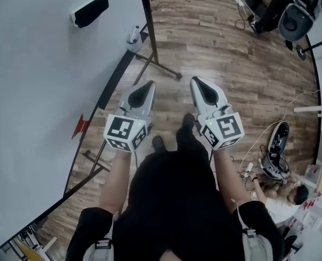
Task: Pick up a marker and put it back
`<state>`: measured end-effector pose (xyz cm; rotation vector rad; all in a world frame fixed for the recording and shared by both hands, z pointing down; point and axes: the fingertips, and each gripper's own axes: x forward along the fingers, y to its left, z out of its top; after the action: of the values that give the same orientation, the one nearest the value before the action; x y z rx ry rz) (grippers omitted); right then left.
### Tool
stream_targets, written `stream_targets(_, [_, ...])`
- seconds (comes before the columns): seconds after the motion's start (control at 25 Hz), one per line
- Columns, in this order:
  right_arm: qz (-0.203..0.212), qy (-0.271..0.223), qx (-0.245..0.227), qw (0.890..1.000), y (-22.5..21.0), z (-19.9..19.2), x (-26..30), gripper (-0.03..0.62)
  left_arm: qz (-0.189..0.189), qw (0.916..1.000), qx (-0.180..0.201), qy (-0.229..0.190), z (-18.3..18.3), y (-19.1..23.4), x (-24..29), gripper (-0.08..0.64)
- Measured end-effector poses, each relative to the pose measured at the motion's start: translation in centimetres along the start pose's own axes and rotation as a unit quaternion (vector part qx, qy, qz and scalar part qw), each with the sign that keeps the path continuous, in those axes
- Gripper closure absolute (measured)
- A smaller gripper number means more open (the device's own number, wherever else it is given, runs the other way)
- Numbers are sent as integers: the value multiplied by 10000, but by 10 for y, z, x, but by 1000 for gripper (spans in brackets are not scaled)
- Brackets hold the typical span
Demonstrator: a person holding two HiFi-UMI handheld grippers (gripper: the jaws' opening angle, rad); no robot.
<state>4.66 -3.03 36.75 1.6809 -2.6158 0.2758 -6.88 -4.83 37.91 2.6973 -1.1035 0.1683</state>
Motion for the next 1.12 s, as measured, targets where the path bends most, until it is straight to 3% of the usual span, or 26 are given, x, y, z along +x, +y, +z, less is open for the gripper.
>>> stream_targets(0.32, [837, 78, -169, 9963, -39, 22, 51, 591, 944, 9952, -83, -240, 26, 24, 42, 549])
stream_targets(0.56, [1428, 259, -157, 9893, -59, 19, 71, 591, 1464, 9888, -214, -196, 20, 24, 66, 549])
stream_targets(0.84, [1853, 461, -27, 9816, -69, 2, 88, 591, 1740, 9844, -255, 66, 0, 17, 82, 548])
stream_targets(1.12, [1857, 561, 52, 9810, -60, -5, 111, 591, 1806, 9832, -225, 119, -2, 47, 83, 546])
